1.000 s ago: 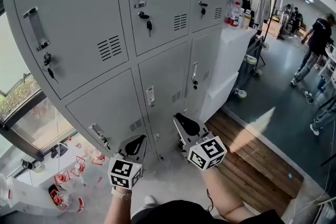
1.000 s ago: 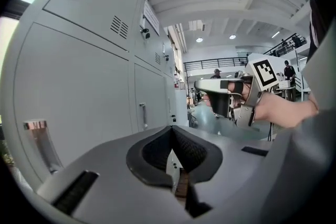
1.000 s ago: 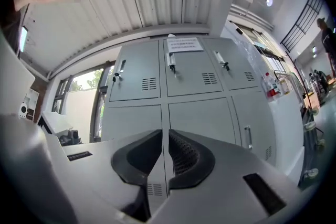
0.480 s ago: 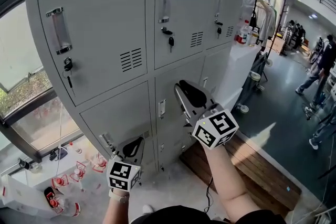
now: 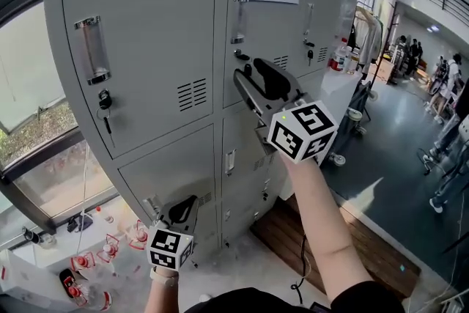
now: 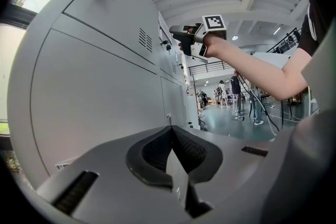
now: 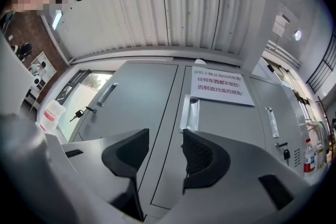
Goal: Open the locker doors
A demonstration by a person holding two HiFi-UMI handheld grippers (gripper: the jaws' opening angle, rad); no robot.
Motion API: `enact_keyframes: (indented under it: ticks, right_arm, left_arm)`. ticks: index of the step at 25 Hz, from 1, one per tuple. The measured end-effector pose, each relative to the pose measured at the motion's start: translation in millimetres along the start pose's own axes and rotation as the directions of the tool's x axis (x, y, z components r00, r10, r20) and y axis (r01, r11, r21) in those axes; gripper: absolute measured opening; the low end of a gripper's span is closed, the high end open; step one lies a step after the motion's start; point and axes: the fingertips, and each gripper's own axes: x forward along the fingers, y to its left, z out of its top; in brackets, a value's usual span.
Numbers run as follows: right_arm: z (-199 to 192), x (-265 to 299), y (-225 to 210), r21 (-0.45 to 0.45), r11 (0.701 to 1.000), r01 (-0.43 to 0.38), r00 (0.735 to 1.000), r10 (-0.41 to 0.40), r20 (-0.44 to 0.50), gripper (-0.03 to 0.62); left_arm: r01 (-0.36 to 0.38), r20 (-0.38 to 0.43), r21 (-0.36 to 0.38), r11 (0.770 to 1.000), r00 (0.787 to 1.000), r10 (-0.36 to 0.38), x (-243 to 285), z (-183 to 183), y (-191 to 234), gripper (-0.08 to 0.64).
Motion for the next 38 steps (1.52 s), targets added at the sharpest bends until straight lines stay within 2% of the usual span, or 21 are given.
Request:
enact_keyframes:
  ticks: [8, 18, 25, 38]
  right_arm:
    - [15.4, 49.8, -19.7, -0.043, 0.999, -0.006, 0.999, 0.004, -0.048, 0.233]
    - [16.3, 80.7, -25.2, 0.021, 0.997, -0.075, 0.993, 0.076, -0.088, 0.266]
    - [15.2, 83.1, -22.1, 0.097, 0.983, -0.153, 0.983, 0.161, -0.084, 0.242]
    - [27.0, 52.5, -33.1, 0.062, 0.997, -0.051, 0.995, 0.056, -0.084, 0.163]
  left_arm:
    - [-0.013, 0.004, -0.017, 1.000, 1.000, 0.013, -6.1, -5.3, 17.3, 0.018]
    - [-0.013, 0.006, -0.026, 1.000, 1.000, 0.013, -11.1, -9.7, 26.7, 0.017]
    - [-0.010, -0.004, -0.028, 1.000, 1.000, 0.010, -14.0, -14.4, 26.3, 0.017]
    - [0.020, -0.021, -0.038, 0.999, 1.000, -0.021, -15.2, -21.6, 9.2, 0.018]
